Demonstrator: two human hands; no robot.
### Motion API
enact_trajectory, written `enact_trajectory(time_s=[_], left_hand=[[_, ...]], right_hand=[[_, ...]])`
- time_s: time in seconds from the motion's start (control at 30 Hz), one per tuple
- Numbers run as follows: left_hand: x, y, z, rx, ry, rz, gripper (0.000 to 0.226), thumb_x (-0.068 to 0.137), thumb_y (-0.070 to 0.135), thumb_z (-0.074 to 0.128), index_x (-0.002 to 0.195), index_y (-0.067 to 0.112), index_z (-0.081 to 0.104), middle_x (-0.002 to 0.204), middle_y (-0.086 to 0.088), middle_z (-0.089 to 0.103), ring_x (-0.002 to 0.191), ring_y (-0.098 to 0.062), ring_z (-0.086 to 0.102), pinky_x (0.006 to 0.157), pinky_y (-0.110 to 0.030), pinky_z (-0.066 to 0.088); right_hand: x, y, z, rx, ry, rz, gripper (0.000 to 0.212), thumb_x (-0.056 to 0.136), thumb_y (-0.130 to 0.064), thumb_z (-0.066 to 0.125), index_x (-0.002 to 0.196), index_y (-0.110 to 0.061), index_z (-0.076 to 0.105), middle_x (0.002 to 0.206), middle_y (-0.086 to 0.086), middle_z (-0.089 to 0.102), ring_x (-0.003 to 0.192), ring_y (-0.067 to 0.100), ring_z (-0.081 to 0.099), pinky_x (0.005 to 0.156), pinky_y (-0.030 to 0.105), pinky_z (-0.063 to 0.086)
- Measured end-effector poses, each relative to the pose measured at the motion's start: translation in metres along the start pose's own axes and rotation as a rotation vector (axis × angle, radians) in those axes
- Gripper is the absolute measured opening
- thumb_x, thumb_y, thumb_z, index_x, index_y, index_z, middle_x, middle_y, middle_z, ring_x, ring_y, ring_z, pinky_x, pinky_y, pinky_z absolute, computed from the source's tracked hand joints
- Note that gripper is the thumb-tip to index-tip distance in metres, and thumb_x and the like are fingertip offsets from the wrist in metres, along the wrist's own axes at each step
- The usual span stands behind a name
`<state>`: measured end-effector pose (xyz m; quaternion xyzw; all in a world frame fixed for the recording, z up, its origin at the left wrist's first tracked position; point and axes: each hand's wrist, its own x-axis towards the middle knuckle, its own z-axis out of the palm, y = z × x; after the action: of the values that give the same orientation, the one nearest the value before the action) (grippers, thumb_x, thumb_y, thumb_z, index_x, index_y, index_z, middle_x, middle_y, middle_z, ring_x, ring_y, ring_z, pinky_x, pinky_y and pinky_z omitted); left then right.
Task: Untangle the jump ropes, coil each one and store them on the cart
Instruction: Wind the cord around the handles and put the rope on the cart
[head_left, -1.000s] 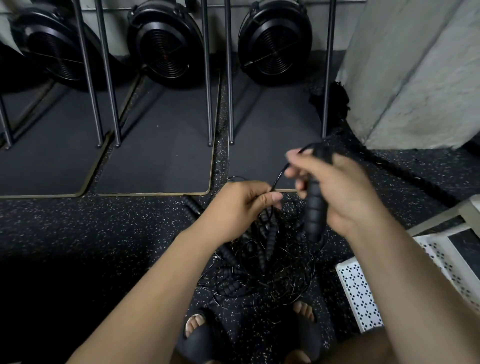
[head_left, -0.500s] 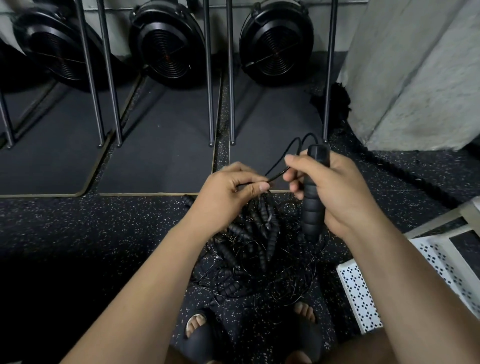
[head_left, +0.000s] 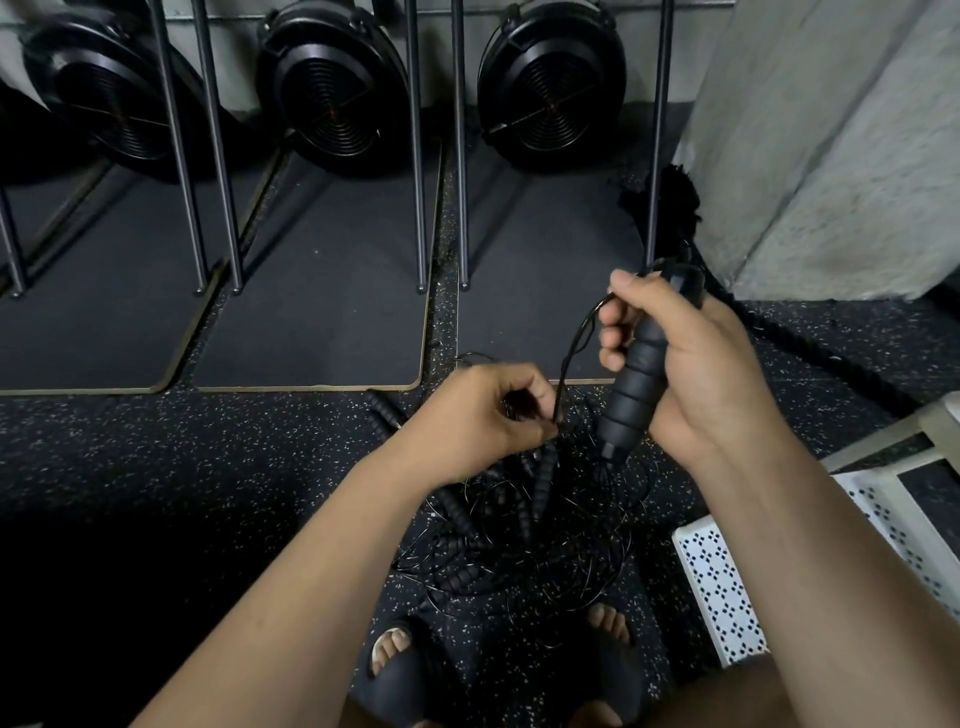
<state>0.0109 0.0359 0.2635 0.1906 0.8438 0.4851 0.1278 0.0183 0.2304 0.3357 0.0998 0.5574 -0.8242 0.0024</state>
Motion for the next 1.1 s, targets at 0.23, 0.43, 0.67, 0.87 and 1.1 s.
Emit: enact_trajectory(time_s=[0.23, 0.43, 0.67, 0.87, 1.1], left_hand=[[-0.001, -0.008, -0.001, 0.136, -0.097, -0.08, 0.031, 0.089, -0.003, 0.069, 0.09, 0.028, 0.069, 0.091, 0.012, 0.073, 0.086, -0.018, 0.071, 0.079, -0.031, 0.056], [-0.003, -0.002, -0.001, 0.088, -0.102, -0.063, 0.034, 0.1, 0.002, 0.059, 0.101, 0.031, 0.077, 0.096, 0.009, 0.076, 0.086, -0.029, 0.072, 0.078, -0.041, 0.063], [-0.002, 0.013, 0.002, -0.028, -0.024, -0.007, 0.022, 0.088, 0.022, 0.05, 0.094, 0.018, 0.072, 0.082, -0.017, 0.066, 0.072, -0.04, 0.059, 0.07, -0.054, 0.062], [-0.001, 0.01, -0.005, -0.074, -0.003, -0.006, 0.024, 0.103, 0.04, 0.059, 0.098, 0.02, 0.073, 0.094, -0.01, 0.074, 0.094, -0.036, 0.068, 0.093, -0.054, 0.055], [0.004, -0.01, -0.011, 0.131, 0.224, 0.012, 0.025, 0.097, 0.024, 0.063, 0.106, 0.039, 0.081, 0.106, 0.013, 0.064, 0.107, -0.009, 0.06, 0.102, -0.036, 0.048]], right_hand=[[0.006, -0.004, -0.008, 0.149, 0.023, -0.007, 0.014, 0.098, -0.018, 0.072, 0.087, -0.014, 0.065, 0.078, 0.001, 0.067, 0.064, 0.011, 0.058, 0.054, 0.023, 0.045], [0.01, -0.002, -0.013, 0.152, 0.031, 0.003, 0.012, 0.097, -0.022, 0.075, 0.094, -0.015, 0.066, 0.079, 0.001, 0.068, 0.063, 0.011, 0.057, 0.054, 0.023, 0.045], [-0.002, 0.019, 0.003, -0.312, -0.11, 0.07, 0.011, 0.095, -0.01, 0.078, 0.099, -0.002, 0.072, 0.069, 0.008, 0.069, 0.054, 0.015, 0.055, 0.051, 0.026, 0.044], [-0.002, 0.022, 0.001, -0.456, -0.104, 0.012, 0.008, 0.096, -0.007, 0.074, 0.09, -0.004, 0.071, 0.072, 0.008, 0.073, 0.057, 0.017, 0.059, 0.055, 0.032, 0.044], [0.0, 0.012, 0.001, -0.261, -0.001, -0.065, 0.011, 0.097, -0.007, 0.072, 0.089, -0.007, 0.065, 0.071, 0.007, 0.069, 0.056, 0.017, 0.055, 0.053, 0.03, 0.044]])
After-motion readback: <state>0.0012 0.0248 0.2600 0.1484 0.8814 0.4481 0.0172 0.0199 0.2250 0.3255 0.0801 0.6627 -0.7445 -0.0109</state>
